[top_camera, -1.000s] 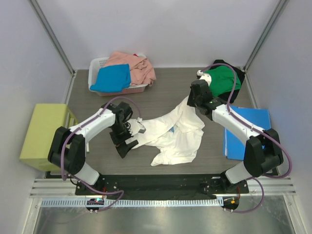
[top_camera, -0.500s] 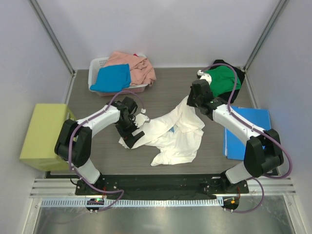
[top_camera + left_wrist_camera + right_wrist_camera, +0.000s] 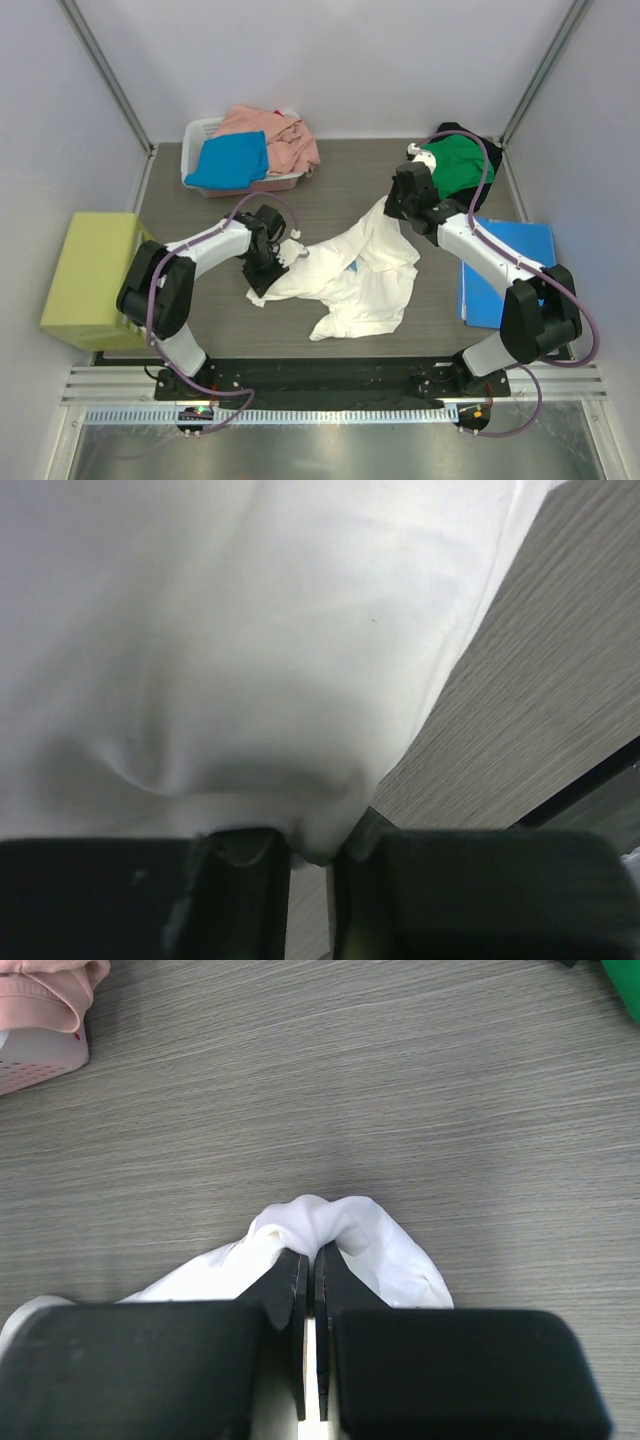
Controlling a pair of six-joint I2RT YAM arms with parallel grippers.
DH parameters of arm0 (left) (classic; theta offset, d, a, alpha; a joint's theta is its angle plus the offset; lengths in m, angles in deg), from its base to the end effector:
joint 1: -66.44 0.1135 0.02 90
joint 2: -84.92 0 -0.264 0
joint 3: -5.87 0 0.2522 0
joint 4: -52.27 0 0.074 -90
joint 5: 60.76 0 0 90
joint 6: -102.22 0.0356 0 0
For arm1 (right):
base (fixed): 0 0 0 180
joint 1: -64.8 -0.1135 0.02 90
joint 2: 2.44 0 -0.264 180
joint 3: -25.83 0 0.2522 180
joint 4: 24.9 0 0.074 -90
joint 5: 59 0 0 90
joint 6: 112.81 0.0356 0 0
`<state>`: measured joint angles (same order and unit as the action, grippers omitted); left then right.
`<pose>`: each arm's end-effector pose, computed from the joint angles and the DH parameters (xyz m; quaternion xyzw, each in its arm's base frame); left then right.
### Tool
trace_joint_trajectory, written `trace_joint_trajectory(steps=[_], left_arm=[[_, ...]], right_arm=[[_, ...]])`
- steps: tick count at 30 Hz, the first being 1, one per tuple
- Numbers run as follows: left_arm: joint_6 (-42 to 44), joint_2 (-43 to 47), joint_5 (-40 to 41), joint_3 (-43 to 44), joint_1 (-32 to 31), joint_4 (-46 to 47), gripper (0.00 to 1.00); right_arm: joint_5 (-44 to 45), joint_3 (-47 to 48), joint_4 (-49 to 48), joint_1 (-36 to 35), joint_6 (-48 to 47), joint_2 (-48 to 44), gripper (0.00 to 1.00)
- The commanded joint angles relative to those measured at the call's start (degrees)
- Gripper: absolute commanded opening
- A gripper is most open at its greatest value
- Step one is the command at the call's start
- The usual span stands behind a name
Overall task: Fold and stack the t-shirts
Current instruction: Flatten the tshirt out
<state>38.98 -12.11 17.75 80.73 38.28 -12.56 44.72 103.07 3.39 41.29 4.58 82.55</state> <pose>0.2537 -0.1439 0.1716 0.4610 0.8814 -0.1004 0.0248 0.3102 0.1257 0.2786 0.0841 0.8824 0.0974 0.4525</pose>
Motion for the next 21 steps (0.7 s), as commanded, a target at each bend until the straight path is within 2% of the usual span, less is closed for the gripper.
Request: trace_joint_trajectory(steps=[1,8,11,15,17,18,21], left_arm=[[-0.6,0.5,2.5,2.3,-0.3,0.4,0.0],[0.0,2.1,6.3,6.9,0.3,-2.2,0.0],[1.1,3.3,6.9,12.5,2.4,-5.4,0.0],[2.4,5.1,5.8,26.7,7.7,-13.4,0.0],[2.7,6.0,5.2,31.0,8.8,-16.7,0.0],[2.9,7.2,5.2,34.1,9.1,-20.0,0.01],[4.2,11.1,5.9,36.5,9.1,-24.8,0.1]], right_arm=[[-0.4,1.7,-3.0,0.1,0.8,-1.7,0.01],[-0.6,2.4,-2.6,0.2,0.2,-2.4,0.01],[-0.6,3.0,-1.9,0.2,-0.2,-3.3,0.01],[-1.1,3.1,-0.5,0.2,-0.8,-7.9,0.01],[-1.5,2.9,0.5,0.2,-0.6,-10.6,0.01],[-2.1,2.4,1.5,0.2,-0.6,-13.8,0.01],[-3.8,1.2,4.1,0.1,0.2,-19.6,0.01]])
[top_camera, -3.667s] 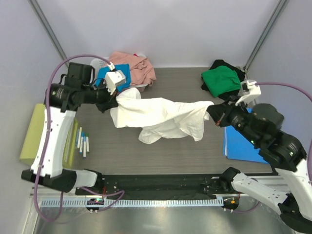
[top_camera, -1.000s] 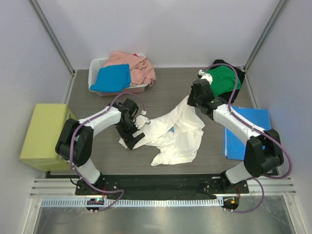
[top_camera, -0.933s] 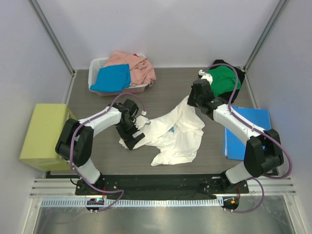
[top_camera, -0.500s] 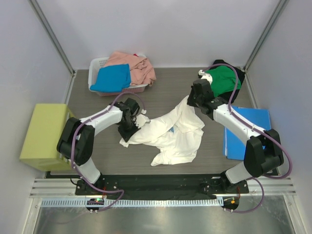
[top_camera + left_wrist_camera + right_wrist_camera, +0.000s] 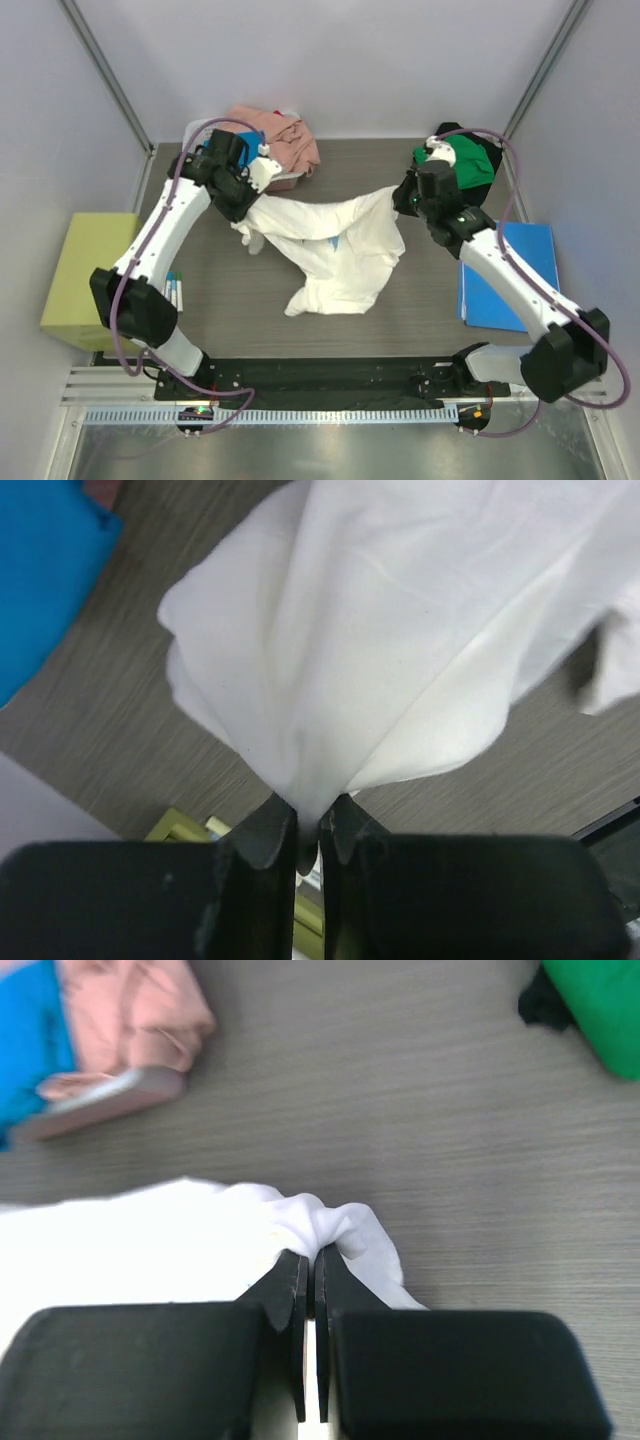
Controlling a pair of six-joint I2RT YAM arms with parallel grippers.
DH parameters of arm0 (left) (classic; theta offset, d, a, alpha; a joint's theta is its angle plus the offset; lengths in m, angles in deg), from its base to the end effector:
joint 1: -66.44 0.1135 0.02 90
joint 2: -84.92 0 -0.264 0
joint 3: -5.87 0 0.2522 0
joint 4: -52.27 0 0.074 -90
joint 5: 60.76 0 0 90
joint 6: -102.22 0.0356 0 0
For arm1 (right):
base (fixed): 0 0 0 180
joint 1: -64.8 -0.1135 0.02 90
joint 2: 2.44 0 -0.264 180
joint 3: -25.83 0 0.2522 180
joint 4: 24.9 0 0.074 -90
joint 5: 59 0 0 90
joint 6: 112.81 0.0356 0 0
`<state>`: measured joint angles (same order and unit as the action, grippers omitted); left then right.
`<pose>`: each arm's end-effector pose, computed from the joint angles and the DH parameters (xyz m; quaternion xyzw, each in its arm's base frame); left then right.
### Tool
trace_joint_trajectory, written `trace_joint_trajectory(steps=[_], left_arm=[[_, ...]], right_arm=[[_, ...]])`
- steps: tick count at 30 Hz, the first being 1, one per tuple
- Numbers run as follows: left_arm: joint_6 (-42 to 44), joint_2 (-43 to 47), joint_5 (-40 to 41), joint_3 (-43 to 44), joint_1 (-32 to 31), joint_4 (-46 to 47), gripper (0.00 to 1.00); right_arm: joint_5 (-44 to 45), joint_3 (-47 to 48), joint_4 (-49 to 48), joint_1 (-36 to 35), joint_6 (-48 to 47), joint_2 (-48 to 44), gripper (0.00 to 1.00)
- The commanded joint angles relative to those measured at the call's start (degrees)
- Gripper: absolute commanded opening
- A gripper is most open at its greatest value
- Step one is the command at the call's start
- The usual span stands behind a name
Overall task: Fold and stack the t-shirts
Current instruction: Flatten the tshirt out
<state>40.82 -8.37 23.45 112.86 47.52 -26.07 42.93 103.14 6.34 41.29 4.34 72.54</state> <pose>0.3082 -0.1094 0.3379 0.4027 0.8873 -0.0306 0.2226 0.2770 0.1125 0.3261 0.0800 0.8545 0.1354 0.4952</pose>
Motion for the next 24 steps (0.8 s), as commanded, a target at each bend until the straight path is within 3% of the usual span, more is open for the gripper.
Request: trace_joint_trajectory(steps=[1,7,12,17,20,22,24], left_arm=[[2.8,8.5,0.2,4.6,-0.2,-12.5,0.16],[5.0,17.4,-0.7,6.3,-0.2,-23.5,0.27],[3.8,22.4,2.1,16.4,-0.3,-30.8,0.28],[6.5,28.4,4.7,20.0,-0.5,-30.8,0.15],[5.6,28.3,1.1,14.9,-0.5,-30.7,0.09],[5.4,27.3,-5.8,11.7,-0.5,-30.7,0.06],[4.6,24.1,-11.9,8.0,-1.5,-30.5,0.1]], right_arm=[[-2.8,1.0,1.9,0.1,0.6,-13.8,0.01],[-8.5,2.6,8.2,0.1,0.5,-32.2,0.01],[-10.6,12.1,16.7,0.1,0.8,-38.3,0.01],[-13.0,19.7,21.5,0.1,2.1,-38.2,0.01],[-14.0,19.4,21.8,0.1,2.5,-36.9,0.01],[-14.4,18.5,21.4,0.1,2.7,-36.0,0.01],[-14.6,17.1,20.3,0.1,2.7,-35.1,0.01]])
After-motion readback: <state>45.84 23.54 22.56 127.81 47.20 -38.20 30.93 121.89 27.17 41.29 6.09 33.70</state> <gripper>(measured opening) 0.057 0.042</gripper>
